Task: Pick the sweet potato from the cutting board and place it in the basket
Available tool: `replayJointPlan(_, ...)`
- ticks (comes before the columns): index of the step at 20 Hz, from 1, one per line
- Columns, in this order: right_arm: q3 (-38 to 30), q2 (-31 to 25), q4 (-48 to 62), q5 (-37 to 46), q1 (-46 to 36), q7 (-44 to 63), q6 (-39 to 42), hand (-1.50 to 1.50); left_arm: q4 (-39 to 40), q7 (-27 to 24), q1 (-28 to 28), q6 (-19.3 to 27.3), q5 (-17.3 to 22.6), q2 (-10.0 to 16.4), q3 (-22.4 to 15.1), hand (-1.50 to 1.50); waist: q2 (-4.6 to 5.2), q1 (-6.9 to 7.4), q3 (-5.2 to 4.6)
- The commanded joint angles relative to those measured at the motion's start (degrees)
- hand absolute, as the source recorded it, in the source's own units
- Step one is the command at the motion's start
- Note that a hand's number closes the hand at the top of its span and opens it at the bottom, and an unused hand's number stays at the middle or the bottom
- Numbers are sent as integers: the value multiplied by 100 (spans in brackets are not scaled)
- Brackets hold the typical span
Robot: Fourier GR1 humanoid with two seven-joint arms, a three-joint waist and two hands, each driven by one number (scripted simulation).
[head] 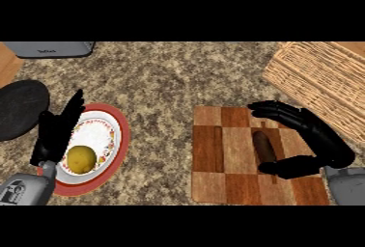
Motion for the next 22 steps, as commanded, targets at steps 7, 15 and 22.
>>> replayJointPlan(7,119,-2592,-1329,1189,-312,1834,2001,-150,64,103,-81,-39,46,9,111,0,-21,-9,-20)
replayJointPlan(15,-447,-2691,-2459,-196,2,3208,3758,-150,148,-120,-47,-92,-151,-115,214,0,35,132,15)
replayJointPlan(22,-742,-1990,-2287,307,9,3309,3917,-150,406,-33,-317,-228,-556,-575,183,0,57,194,21)
